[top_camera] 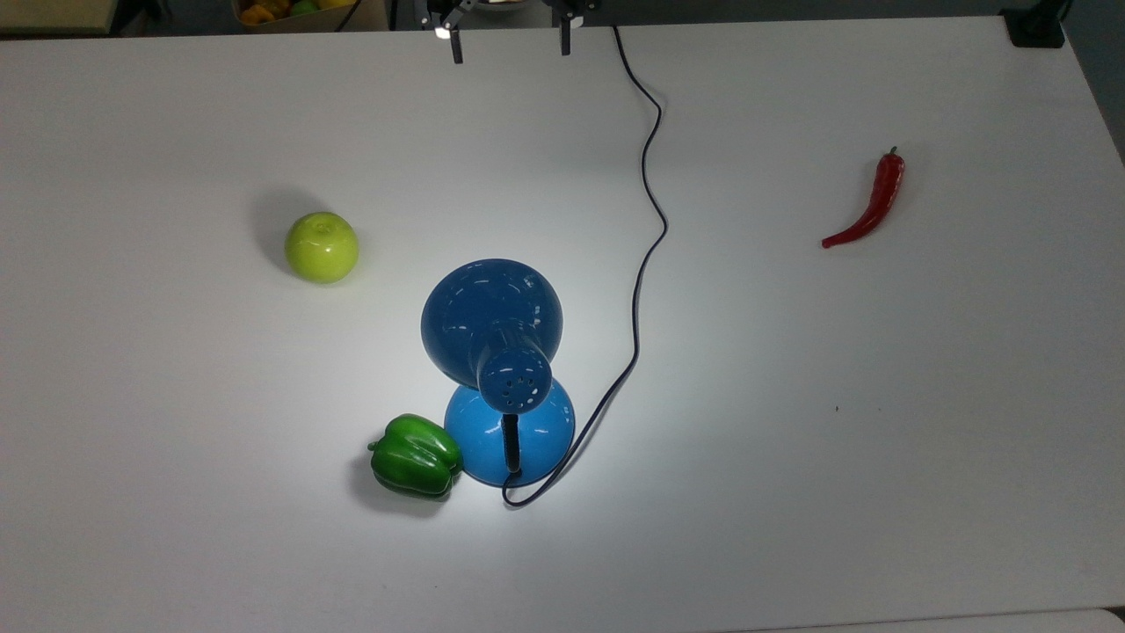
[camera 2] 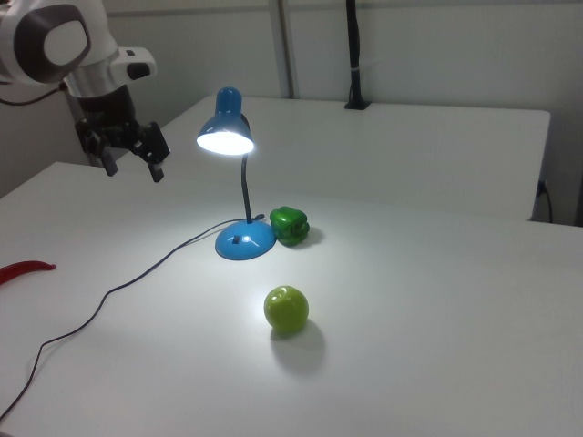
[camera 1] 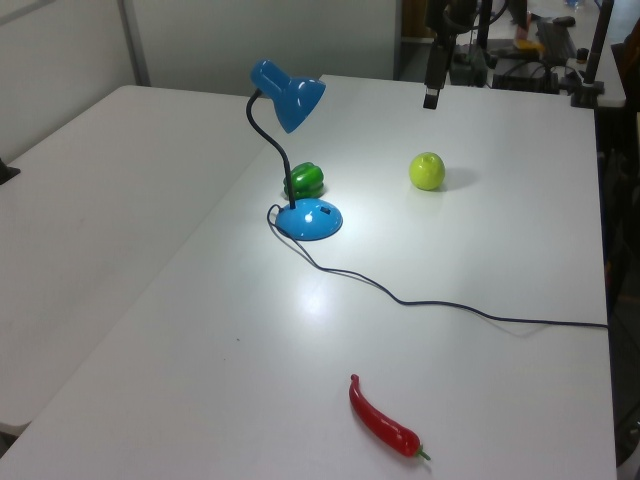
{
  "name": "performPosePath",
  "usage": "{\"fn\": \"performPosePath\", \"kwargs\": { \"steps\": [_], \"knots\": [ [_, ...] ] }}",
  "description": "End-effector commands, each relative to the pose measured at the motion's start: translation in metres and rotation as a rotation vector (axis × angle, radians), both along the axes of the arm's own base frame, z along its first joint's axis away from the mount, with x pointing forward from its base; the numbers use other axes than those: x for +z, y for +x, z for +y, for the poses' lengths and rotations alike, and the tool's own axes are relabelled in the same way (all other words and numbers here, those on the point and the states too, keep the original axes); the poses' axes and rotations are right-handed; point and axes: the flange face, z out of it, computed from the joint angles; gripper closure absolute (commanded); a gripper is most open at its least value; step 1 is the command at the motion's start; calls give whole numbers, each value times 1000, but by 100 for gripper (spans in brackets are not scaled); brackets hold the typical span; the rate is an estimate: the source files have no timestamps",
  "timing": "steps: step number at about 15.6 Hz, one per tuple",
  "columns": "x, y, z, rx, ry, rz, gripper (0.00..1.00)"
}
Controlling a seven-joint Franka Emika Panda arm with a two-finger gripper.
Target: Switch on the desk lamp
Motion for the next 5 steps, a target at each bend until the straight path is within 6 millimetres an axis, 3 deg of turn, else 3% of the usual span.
{"fn": "performPosePath", "kwargs": {
  "steps": [1,5],
  "knots": [
    [3,2,-11,38,27,-19,0],
    [0,3,-7,41,27,-14,0]
  ]
}}
